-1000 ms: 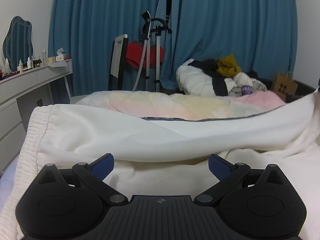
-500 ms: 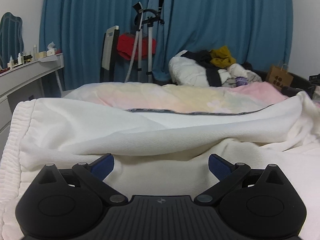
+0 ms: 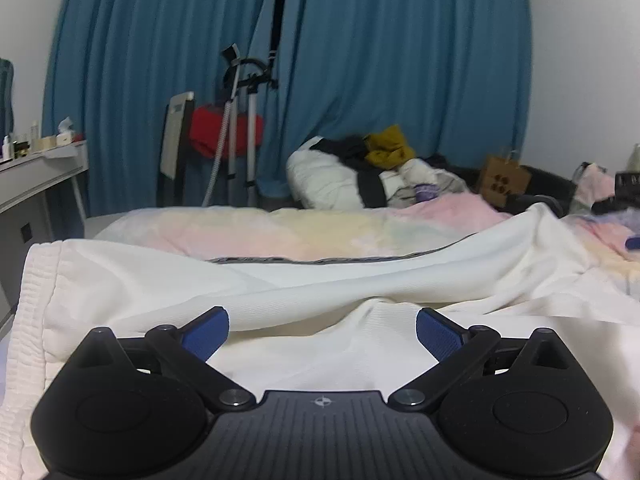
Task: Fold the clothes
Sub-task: 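Lay the lifted edge over the sweatshirt with the right gripper and release, then grasp the black-taped side seam with the left gripper and lift it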
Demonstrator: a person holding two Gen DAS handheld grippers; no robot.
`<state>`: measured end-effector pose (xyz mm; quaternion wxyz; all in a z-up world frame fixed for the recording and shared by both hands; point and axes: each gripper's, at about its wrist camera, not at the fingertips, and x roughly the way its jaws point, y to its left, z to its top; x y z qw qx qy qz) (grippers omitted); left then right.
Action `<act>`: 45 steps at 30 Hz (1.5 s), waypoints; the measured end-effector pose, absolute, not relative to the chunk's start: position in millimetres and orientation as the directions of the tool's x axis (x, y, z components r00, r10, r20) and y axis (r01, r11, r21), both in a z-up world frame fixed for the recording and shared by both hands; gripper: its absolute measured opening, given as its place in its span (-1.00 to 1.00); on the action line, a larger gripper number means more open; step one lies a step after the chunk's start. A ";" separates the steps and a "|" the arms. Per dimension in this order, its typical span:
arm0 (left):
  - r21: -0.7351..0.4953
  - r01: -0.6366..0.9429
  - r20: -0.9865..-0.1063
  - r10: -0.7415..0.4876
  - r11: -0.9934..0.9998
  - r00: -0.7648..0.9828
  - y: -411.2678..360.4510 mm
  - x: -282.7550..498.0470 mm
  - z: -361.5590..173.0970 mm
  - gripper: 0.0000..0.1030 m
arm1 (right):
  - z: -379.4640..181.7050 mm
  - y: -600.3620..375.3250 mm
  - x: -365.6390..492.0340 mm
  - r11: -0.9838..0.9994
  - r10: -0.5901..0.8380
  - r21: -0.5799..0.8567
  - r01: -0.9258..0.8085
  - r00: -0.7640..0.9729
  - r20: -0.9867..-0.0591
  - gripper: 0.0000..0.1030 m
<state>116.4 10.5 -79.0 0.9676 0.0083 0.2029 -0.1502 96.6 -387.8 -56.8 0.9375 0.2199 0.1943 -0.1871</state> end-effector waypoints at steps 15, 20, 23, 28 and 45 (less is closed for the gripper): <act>0.160 0.481 -0.426 -0.379 0.862 0.821 -23.1 175.2 -39.5 0.88 | -105.8 -378.7 53.6 0.851 -0.210 0.347 0.393 0.862 -0.461 0.63; 0.223 0.553 -0.565 -0.355 0.803 0.744 -36.1 276.0 -50.2 0.71 | -130.1 -385.1 74.2 0.832 -0.148 0.399 0.384 0.848 -0.508 0.63; 0.206 0.613 -0.653 -0.360 0.762 0.666 -44.1 331.2 -63.2 0.63 | -139.2 -386.4 86.3 0.831 -0.133 0.407 0.380 0.846 -0.517 0.63; 0.094 0.722 -0.825 -0.352 0.686 0.442 -53.9 397.9 -99.1 0.29 | -151.1 -391.3 103.3 0.815 -0.112 0.436 0.381 0.842 -0.528 0.63; 0.200 0.575 -0.753 -0.250 0.794 0.608 -53.1 445.7 -99.8 -0.82 | -153.6 -399.6 105.3 0.771 -0.084 0.501 0.393 0.843 -0.532 0.63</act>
